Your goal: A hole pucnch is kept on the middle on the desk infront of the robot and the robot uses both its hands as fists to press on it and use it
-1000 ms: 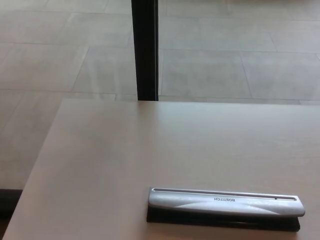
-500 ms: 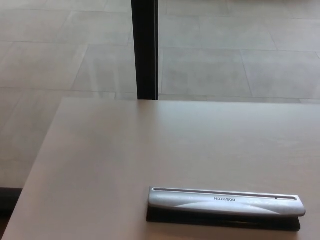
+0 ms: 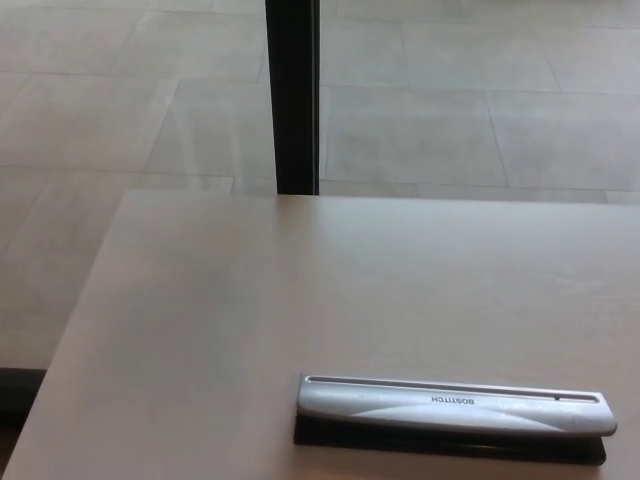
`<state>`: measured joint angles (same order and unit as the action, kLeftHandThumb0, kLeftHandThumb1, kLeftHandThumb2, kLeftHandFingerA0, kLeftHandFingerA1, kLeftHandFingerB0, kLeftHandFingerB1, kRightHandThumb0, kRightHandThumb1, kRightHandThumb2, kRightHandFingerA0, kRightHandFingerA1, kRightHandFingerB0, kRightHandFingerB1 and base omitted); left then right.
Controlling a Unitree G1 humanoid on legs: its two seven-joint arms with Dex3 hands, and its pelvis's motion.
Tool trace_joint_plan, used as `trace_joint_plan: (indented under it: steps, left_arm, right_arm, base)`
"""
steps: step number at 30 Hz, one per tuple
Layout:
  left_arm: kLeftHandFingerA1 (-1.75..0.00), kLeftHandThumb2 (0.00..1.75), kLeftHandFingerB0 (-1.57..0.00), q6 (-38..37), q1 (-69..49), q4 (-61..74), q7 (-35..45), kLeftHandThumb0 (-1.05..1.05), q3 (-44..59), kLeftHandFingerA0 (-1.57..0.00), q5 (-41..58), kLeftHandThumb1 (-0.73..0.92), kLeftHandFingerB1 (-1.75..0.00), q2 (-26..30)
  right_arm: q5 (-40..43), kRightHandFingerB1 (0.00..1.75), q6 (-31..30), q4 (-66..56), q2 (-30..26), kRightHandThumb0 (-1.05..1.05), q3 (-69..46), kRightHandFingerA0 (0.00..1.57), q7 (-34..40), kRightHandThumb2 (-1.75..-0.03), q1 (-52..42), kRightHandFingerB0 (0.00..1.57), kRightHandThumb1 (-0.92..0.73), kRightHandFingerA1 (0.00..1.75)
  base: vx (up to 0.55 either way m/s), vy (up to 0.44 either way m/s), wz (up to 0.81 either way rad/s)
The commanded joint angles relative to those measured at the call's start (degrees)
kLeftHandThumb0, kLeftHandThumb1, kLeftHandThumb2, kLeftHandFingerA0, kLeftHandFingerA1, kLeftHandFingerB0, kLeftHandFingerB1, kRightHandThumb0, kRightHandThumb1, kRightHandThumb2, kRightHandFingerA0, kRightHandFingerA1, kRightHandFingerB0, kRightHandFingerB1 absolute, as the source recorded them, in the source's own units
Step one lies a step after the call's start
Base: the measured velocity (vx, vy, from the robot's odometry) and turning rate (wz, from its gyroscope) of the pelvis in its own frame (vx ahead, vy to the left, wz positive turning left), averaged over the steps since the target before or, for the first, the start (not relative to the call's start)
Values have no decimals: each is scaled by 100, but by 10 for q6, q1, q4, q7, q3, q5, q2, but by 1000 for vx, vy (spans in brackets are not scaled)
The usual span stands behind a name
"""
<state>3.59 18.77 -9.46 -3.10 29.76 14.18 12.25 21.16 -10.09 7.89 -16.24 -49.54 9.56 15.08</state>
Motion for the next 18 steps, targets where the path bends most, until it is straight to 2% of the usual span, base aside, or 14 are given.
trace_joint_plan:
  steps: [1, 2, 3, 4, 5, 7, 9, 10, 11, 13, 14, 15, 16, 18]
  left_arm:
    - [-175, 98, -70, 150, 66, 259, -69, -26, -143, -94, 53, 60, -148, -110]
    - [-175, 97, -79, 155, 49, 277, -49, -28, -180, -93, 54, 61, -134, -124]
    - [-175, 98, -80, 162, 39, 292, -46, -26, -203, -96, 53, 63, -134, -138]
    - [-175, 98, -80, 164, 39, 294, -46, -26, -203, -96, 52, 63, -134, -139]
    - [-175, 98, -80, 171, 30, 305, -41, -25, -218, -96, 60, 66, -129, -151]
    - [-175, 85, -71, 178, 3, 323, -7, -29, -268, -90, 43, 78, -136, -145]
    - [-175, 84, -73, 190, -7, 331, -2, -30, -285, -90, 40, 76, -130, -146]
    - [-175, 89, -76, 208, -14, 335, 6, -29, -302, -93, 45, 73, -131, -146]
    - [-175, 89, -76, 216, -18, 335, 12, -29, -311, -93, 50, 73, -131, -146]
    - [-175, 92, -76, 238, -26, 339, 7, -29, -329, -93, 44, 72, -135, -148]
    - [-175, 99, -76, 243, -32, 338, 7, -26, -339, -93, 45, 71, -135, -151]
    - [-175, 99, -76, 243, -39, 336, 9, -26, -349, -93, 47, 71, -135, -155]
    - [-175, 99, -76, 260, -42, 339, 1, -28, -354, -93, 50, 70, -138, -160]
    - [-175, 98, -75, 252, -56, 334, 0, -30, -369, -93, 49, 72, -140, -169]
  right_arm:
    - [83, 111, -106, -342, 98, -31, 163, 125, 67, -118, 26, 93, -51, 137]
    - [74, 121, -107, -356, 126, -19, 200, 95, 59, -108, 6, 72, -65, 175]
    - [53, 117, -100, -360, 139, -17, 225, 113, 47, -105, -13, 68, -65, 174]
    - [53, 117, -101, -361, 140, -17, 226, 113, 47, -105, -13, 68, -65, 174]
    - [53, 127, -87, -361, 152, -19, 242, 90, 24, -106, -33, 59, -72, 175]
    - [33, 154, -76, -360, 169, -19, 284, 91, -7, -114, -78, 62, -67, 175]
    - [34, 159, -93, -367, 172, -21, 300, 88, -9, -108, -98, 61, -70, 175]
    - [28, 173, -104, -373, 170, -30, 320, 91, -18, -103, -120, 62, -69, 175]
    - [28, 173, -107, -376, 170, -30, 329, 91, -24, -103, -133, 62, -69, 175]
    - [32, 175, -92, -377, 170, -30, 344, 96, -43, -117, -153, 63, -69, 175]
    - [34, 148, -86, -377, 170, -32, 350, 120, -54, -124, -163, 80, -66, 175]
    - [39, 148, -82, -379, 170, -32, 358, 120, -61, -124, -174, 80, -66, 175]
    - [42, 175, -93, -388, 168, -36, 364, 103, -57, -121, -180, 65, -64, 175]
    - [44, 175, -94, -393, 162, -37, 377, 105, -68, -117, -196, 68, -66, 175]
  base:
    - [0, 0, 0]
    - [0, 0, 0]
    - [0, 0, 0]
    - [0, 0, 0]
    - [0, 0, 0]
    - [0, 0, 0]
    - [0, 0, 0]
    - [0, 0, 0]
    - [0, 0, 0]
    - [0, 0, 0]
    - [0, 0, 0]
    - [0, 0, 0]
    - [0, 0, 0]
    - [0, 0, 0]
